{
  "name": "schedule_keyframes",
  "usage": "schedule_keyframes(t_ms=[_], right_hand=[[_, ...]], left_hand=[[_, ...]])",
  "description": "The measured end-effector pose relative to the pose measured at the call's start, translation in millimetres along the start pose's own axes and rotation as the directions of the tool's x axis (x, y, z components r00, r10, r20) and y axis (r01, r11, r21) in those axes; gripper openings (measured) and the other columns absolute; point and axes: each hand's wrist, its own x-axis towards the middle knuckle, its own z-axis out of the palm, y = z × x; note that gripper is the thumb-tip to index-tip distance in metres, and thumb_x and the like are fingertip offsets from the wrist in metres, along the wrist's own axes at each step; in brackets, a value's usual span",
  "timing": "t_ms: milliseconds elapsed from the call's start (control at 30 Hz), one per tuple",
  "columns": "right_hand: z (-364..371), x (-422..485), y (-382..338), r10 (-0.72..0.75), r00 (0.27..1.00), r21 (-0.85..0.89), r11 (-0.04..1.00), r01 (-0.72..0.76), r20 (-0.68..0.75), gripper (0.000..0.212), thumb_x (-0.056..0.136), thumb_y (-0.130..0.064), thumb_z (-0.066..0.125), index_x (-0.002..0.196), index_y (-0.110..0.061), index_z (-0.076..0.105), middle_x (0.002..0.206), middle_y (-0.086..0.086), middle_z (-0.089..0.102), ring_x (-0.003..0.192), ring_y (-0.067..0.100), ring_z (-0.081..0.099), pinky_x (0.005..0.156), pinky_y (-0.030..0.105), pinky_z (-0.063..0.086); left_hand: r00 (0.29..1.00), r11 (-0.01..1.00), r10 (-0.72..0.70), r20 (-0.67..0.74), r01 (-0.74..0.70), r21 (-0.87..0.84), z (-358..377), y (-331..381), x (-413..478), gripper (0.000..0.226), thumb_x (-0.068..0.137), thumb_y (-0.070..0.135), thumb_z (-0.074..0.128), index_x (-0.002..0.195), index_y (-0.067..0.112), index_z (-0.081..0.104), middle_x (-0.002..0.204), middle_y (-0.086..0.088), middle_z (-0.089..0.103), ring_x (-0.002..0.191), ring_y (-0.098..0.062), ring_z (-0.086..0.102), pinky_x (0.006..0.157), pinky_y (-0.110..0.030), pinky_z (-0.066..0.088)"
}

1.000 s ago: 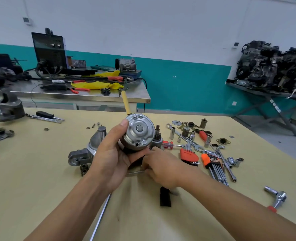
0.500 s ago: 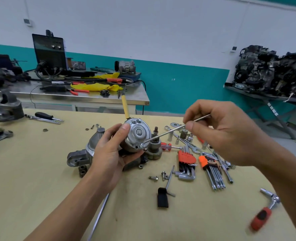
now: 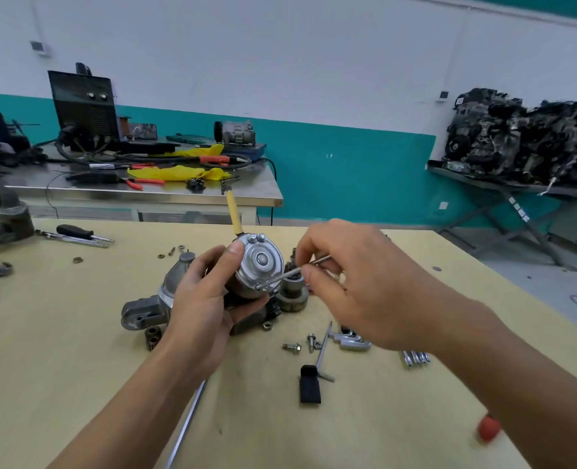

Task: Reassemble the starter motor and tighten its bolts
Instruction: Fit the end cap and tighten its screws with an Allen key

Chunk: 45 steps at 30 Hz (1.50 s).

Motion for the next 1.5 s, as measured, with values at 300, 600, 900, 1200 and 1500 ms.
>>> schedule_keyframes(t_ms=[300,600,900,1200,1500], right_hand=[[21,4,-12,-0.037,0.998,-0.096,0.995,0.041,0.041,0.056,0.101,-0.033,0.05,0.152,-0.022,0.029,0.147,-0.005,0.04,0.132,0.011,0.031,0.112,0.025,0.028],[32,3,-8,0.094,0.994,0.418,0.906,-0.061,-0.059,0.083,0.088,-0.062,0.053,0.155,-0.047,0.006,0.162,-0.029,0.011,0.146,-0.014,0.006,0.115,0.021,0.013],[60,23,-19,0.464,0.884,0.682,0.665,-0.303,-0.059,0.055,0.096,-0.07,0.03,0.124,-0.032,0.059,0.12,-0.014,0.064,0.105,-0.011,0.057,0.098,0.018,0.045],[77,28,-20,0.548,0.824,0.819,0.534,-0.212,-0.143,0.057,0.088,-0.066,0.036,0.094,-0.021,0.07,0.087,-0.002,0.071,0.087,0.013,0.069,0.086,0.045,0.057],[62,34,-17,0.636,0.771,0.963,0.228,-0.146,-0.034,0.056,0.079,-0.07,0.044,0.098,-0.024,0.069,0.106,-0.001,0.076,0.101,0.021,0.072,0.095,0.052,0.055]], left_hand=[[1.0,1.0,-0.005,-0.004,0.005,-0.002,-1,0,-1,0.071,0.066,0.047,0.078,0.126,0.011,0.064,0.115,-0.012,0.074,0.1,-0.025,0.074,0.067,-0.037,0.06],[1.0,1.0,-0.028,0.013,0.028,-0.012,4,-2,-6,0.077,0.07,0.039,0.084,0.136,0.012,0.056,0.125,-0.016,0.069,0.111,-0.033,0.068,0.077,-0.047,0.061],[0.993,0.993,-0.118,0.021,0.117,0.017,13,-10,-15,0.078,0.06,0.059,0.075,0.127,0.02,0.064,0.118,-0.006,0.074,0.102,-0.025,0.072,0.074,-0.042,0.059],[0.991,0.957,0.064,0.121,-0.095,0.273,17,-9,-23,0.063,0.072,0.066,0.064,0.114,0.019,0.07,0.105,-0.009,0.076,0.096,-0.024,0.073,0.085,-0.044,0.056],[0.977,0.897,0.031,0.21,-0.12,0.425,24,-7,-31,0.077,0.07,0.077,0.052,0.124,0.024,0.066,0.117,-0.003,0.074,0.113,-0.022,0.068,0.105,-0.051,0.047]])
